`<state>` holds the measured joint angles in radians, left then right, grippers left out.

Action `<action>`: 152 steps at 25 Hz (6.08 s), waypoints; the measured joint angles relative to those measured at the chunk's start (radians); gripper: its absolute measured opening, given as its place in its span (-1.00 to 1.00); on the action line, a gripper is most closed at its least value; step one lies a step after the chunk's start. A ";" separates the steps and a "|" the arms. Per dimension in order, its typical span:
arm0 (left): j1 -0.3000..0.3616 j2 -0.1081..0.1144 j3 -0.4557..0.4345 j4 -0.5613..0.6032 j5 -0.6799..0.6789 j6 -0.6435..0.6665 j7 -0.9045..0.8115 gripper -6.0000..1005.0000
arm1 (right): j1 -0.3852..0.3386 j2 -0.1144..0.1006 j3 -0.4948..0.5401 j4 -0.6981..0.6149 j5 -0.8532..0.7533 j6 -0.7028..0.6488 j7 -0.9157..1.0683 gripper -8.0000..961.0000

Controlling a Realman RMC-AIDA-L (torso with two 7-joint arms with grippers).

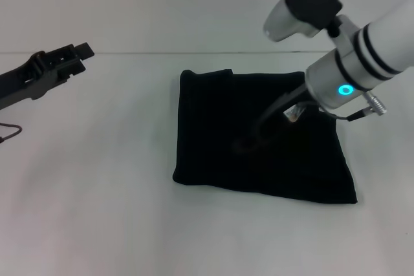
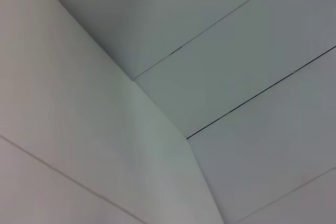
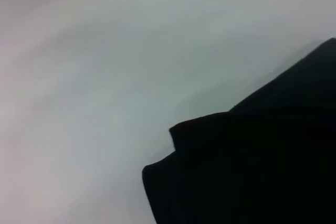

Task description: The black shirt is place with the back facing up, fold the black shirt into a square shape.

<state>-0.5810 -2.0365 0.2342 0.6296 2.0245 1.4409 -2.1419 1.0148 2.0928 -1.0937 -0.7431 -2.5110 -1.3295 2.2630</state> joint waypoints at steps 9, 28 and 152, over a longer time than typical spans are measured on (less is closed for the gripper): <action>-0.013 -0.001 0.003 -0.012 -0.005 -0.036 -0.002 0.08 | -0.009 0.005 -0.086 0.006 0.072 0.040 -0.006 0.46; -0.028 0.001 -0.002 -0.042 -0.017 -0.064 0.010 0.08 | 0.000 0.005 -0.240 0.063 0.075 0.199 0.075 0.18; -0.037 0.001 -0.006 -0.065 -0.041 -0.129 0.013 0.08 | -0.180 -0.103 0.203 0.049 -0.029 0.365 0.384 -0.10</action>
<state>-0.6181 -2.0355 0.2285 0.5645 1.9833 1.3115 -2.1287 0.8347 1.9903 -0.8908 -0.6942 -2.5400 -0.9649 2.6472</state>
